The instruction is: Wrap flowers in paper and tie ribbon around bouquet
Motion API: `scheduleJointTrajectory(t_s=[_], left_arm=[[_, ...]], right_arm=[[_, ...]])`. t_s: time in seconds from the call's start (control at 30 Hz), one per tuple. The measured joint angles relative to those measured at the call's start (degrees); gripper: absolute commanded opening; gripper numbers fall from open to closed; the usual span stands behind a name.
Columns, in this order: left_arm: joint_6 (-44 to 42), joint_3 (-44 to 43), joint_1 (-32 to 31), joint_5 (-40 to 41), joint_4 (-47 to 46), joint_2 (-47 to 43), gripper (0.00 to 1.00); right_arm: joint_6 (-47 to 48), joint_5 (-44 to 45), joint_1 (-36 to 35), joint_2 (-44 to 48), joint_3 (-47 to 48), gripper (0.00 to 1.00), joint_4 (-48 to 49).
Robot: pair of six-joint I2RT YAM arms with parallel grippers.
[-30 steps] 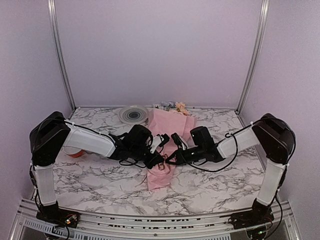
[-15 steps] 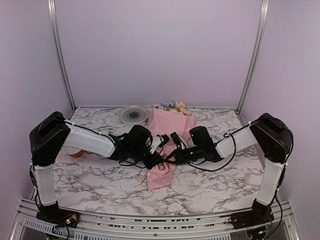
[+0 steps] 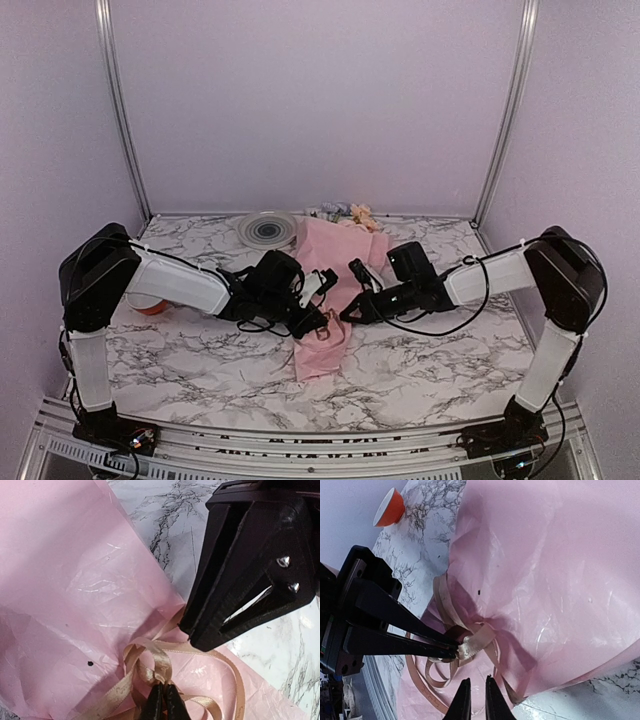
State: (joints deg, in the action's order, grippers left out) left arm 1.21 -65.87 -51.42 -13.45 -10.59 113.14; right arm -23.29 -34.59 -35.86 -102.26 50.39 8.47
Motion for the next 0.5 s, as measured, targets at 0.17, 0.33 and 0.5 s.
scheduleJointTrajectory(t_s=[0.17, 0.33, 0.5], left_arm=[[0.0, 0.11, 0.0, 0.0, -0.07, 0.0, 0.07], [-0.07, 0.11, 0.0, -0.02, -0.11, 0.0, 0.11], [-0.02, 0.11, 0.0, 0.0, -0.13, 0.0, 0.11]], right_arm=[[2.64, -1.11, 0.52, -0.11, 4.15, 0.11, -3.43], [4.17, -3.1, 0.52, -2.82, 9.73, 0.09, -3.43], [5.77, -5.49, 0.26, -8.04, 14.56, 0.08, -3.76]])
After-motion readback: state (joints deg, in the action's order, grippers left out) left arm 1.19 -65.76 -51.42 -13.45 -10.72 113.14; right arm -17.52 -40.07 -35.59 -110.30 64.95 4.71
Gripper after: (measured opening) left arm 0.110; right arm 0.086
